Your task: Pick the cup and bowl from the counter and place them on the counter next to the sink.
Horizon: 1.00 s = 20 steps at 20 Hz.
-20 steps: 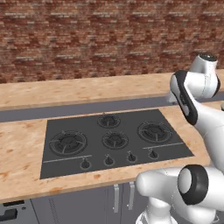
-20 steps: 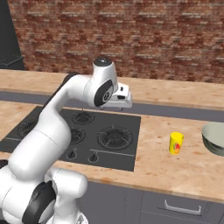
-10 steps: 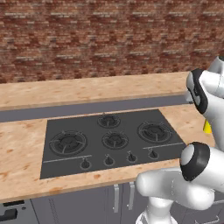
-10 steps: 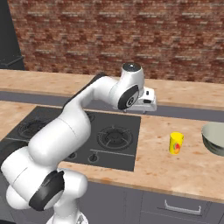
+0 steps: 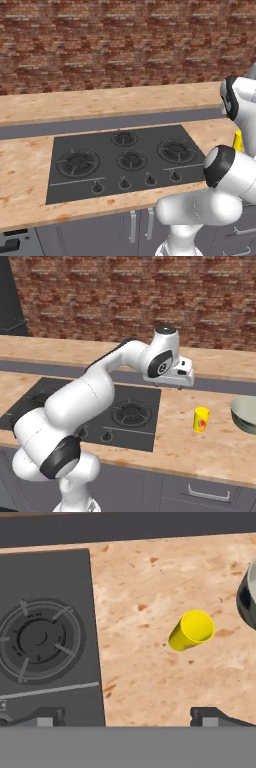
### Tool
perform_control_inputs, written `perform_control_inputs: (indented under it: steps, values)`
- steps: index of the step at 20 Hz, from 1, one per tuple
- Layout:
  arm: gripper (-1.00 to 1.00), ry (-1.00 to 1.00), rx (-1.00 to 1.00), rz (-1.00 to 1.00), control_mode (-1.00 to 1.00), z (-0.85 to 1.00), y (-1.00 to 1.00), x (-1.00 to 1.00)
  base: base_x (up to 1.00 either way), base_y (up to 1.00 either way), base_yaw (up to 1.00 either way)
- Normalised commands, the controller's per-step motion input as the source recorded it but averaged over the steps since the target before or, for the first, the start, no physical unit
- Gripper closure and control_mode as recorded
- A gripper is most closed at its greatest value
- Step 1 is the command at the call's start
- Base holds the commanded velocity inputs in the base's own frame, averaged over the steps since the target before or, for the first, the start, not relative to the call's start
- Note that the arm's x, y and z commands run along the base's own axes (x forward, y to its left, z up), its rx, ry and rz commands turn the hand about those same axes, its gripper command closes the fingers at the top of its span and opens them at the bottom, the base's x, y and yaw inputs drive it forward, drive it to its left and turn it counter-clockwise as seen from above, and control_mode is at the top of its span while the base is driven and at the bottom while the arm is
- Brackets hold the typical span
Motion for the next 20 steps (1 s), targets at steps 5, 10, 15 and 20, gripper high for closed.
perform_control_inputs:
  steps: [5,10,15,20]
  values:
    - [-1.0,0.05,0.0,-0.14,-1.0,-0.18,-0.36,0.0,0.0,0.0,0.0]
    - [-1.0,0.01,0.01,-0.11,-1.0,-0.34,-0.31,0.0,0.0,0.0,0.0]
    - [-1.0,0.0,0.09,-0.02,-1.0,-0.3,-0.08,0.0,0.0,0.0,0.0]
    - [-1.0,0.0,0.07,0.0,-1.0,-0.27,0.0,0.0,0.0,0.0,0.0]
